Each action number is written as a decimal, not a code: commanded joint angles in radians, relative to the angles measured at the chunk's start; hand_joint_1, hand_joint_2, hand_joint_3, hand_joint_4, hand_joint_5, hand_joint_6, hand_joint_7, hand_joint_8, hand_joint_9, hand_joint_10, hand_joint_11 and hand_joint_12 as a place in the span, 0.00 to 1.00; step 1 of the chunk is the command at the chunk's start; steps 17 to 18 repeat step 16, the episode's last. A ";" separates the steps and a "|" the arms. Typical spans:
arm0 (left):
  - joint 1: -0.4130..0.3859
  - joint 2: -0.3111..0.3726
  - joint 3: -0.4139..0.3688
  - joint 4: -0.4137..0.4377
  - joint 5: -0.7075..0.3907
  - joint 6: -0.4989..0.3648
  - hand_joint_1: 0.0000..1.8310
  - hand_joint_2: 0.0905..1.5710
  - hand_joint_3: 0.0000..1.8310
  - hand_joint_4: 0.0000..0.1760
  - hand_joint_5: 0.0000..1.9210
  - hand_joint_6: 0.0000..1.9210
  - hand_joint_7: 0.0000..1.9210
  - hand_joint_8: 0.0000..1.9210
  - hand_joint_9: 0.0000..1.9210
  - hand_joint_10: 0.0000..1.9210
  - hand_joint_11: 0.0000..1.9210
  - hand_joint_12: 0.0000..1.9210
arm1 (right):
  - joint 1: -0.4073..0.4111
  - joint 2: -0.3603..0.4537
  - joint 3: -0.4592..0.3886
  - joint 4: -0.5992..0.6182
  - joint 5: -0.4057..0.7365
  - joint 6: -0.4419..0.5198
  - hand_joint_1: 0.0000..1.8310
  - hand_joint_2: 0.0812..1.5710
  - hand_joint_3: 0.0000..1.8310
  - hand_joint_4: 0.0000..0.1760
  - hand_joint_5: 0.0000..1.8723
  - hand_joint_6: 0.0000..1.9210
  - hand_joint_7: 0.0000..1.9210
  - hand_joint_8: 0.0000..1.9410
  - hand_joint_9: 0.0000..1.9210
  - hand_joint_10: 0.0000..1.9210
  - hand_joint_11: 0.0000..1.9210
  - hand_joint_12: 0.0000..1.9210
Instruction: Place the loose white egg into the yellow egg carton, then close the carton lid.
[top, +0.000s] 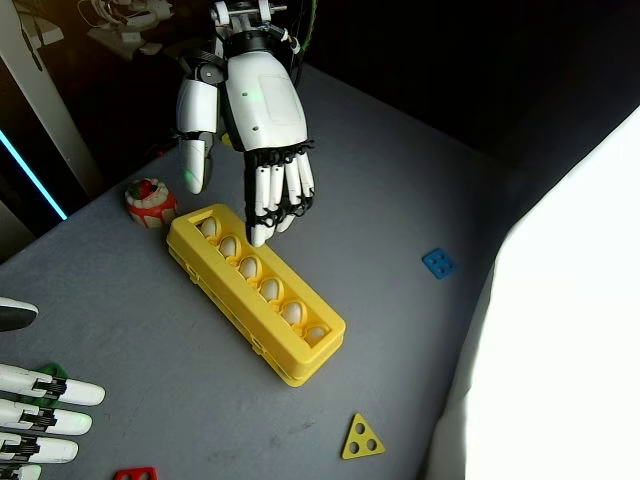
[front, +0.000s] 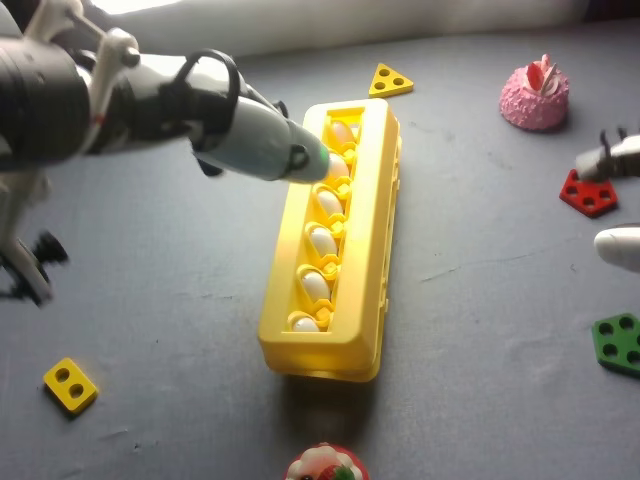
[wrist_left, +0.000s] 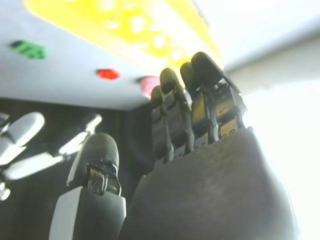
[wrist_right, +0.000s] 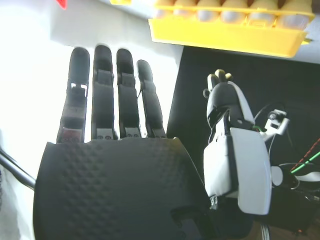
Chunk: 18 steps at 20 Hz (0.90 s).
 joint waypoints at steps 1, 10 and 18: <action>-0.018 -0.001 0.007 0.023 0.078 0.012 0.08 0.88 0.00 0.00 0.24 0.38 0.19 0.63 0.09 0.76 0.00 0.96 | 0.004 0.005 0.000 -0.003 0.114 -0.002 0.11 0.74 0.00 0.00 0.36 0.48 0.46 0.32 0.34 0.45 0.10 0.79; -0.046 0.015 0.015 0.145 0.139 0.035 0.00 0.89 0.00 0.00 0.47 1.00 0.54 1.00 0.55 1.00 0.53 1.00 | 0.004 0.005 0.000 -0.003 0.116 -0.004 0.02 0.78 0.00 0.00 0.59 1.00 0.67 0.99 0.67 1.00 0.63 1.00; -0.051 0.025 0.020 0.145 0.128 0.035 0.04 0.89 0.00 0.00 0.52 1.00 0.60 1.00 0.62 1.00 0.60 1.00 | 0.004 0.005 0.000 -0.003 0.133 -0.005 0.04 0.78 0.00 0.00 0.61 1.00 0.69 1.00 0.70 1.00 0.69 1.00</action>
